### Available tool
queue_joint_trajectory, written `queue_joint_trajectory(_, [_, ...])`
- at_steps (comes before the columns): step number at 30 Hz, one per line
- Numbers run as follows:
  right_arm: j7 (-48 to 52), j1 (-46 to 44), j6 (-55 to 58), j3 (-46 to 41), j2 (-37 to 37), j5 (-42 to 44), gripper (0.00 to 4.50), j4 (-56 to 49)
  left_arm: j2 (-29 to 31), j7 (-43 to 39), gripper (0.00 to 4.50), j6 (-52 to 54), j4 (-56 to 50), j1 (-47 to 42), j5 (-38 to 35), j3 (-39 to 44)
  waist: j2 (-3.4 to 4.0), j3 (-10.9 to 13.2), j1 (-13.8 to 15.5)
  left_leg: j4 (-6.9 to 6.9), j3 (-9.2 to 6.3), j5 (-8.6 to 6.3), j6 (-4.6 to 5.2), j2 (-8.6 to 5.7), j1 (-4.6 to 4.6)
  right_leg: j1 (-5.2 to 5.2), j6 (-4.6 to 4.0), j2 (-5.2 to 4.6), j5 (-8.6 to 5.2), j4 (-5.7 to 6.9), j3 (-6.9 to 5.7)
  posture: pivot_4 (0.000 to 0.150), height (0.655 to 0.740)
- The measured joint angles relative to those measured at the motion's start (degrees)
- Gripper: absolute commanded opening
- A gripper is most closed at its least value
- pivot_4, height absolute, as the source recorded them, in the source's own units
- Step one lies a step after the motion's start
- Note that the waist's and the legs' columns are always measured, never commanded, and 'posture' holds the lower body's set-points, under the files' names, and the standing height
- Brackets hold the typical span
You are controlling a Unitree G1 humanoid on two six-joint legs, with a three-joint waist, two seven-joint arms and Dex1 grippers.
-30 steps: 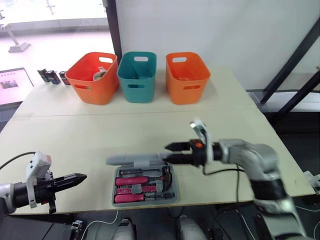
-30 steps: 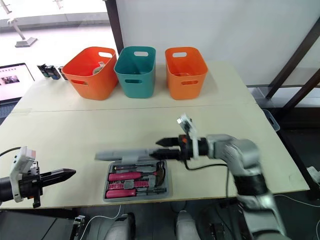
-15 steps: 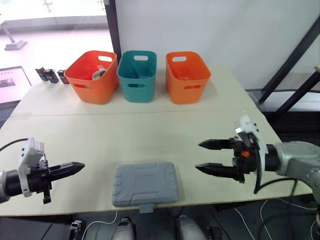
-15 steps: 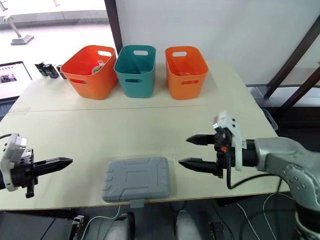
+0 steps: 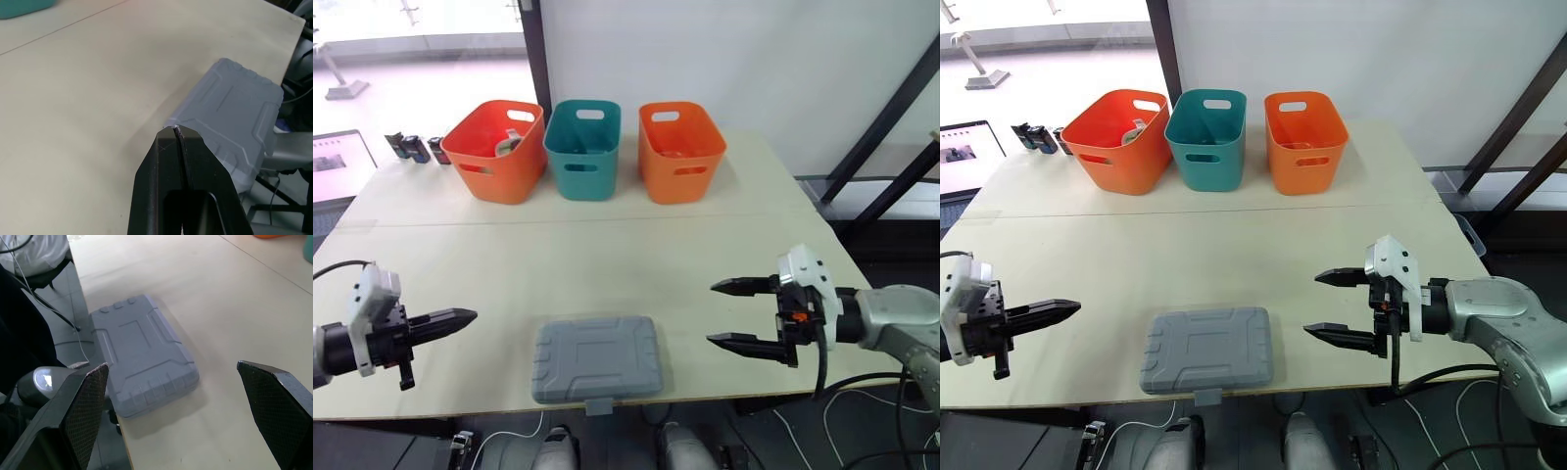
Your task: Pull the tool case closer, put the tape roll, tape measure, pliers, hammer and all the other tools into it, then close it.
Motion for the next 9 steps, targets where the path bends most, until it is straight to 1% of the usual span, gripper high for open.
queue_joint_trajectory(9, [0.1,-0.1,-2.4,2.4,0.0,-1.0,4.43,2.0,-0.8,0.3,0.0,-2.1,-1.2,0.9,1.0,0.0,0.0,0.0,0.0,0.01,0.0,0.0,0.0,0.0,0.03,0.04,0.02,0.01,0.01,0.03,0.0,0.15,0.74])
